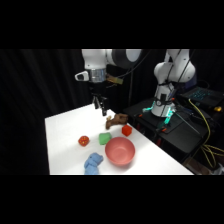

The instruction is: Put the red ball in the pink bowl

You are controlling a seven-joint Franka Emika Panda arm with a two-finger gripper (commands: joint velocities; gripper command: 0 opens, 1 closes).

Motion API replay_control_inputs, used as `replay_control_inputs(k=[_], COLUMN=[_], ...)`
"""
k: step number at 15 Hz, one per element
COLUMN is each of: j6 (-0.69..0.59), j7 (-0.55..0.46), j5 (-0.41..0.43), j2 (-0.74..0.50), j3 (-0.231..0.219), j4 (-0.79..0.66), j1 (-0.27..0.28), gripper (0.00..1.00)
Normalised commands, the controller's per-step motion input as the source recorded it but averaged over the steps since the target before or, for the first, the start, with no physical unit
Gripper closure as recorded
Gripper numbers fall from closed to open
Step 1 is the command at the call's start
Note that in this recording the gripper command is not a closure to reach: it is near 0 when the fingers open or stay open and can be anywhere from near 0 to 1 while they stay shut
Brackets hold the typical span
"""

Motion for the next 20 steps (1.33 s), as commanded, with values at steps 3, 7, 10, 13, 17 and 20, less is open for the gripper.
replay_control_inputs(k=[3,7,10,13,17,20], j6=[-0.02,0.03,0.22,0.25,0.20,0.15], j7=[-0.01,-0.06,-0.02,-0.04,-0.01,0.02], j5=[0.022,0.054,-0.003,0.032,0.041,0.068], j2=[0.05,0.26,0.40,0.38,0.30,0.29], j3=[0.012,-0.014,-0.034,-0.031,-0.020,-0.004], j4=[0.09,0.36,0.39,0.33,0.28,0.25], j1=[-0.025,-0.056,-0.061,-0.068,-0.049,-0.029], gripper=[0.00,0.00,0.00,0.00,0.00,0.00])
